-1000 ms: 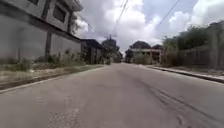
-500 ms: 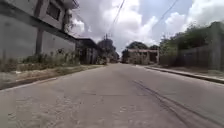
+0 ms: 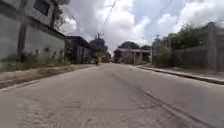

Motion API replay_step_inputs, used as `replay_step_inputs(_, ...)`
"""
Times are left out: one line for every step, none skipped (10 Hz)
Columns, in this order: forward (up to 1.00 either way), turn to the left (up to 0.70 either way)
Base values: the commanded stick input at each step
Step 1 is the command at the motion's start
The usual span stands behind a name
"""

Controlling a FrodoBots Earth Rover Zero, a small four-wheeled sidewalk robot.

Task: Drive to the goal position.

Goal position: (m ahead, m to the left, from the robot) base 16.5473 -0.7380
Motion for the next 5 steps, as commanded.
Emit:
replay_step_inputs(1.00,0.00)
replay_step_inputs(1.00,0.00)
replay_step_inputs(1.00,0.00)
replay_step_inputs(1.00,0.00)
replay_step_inputs(1.00,0.00)
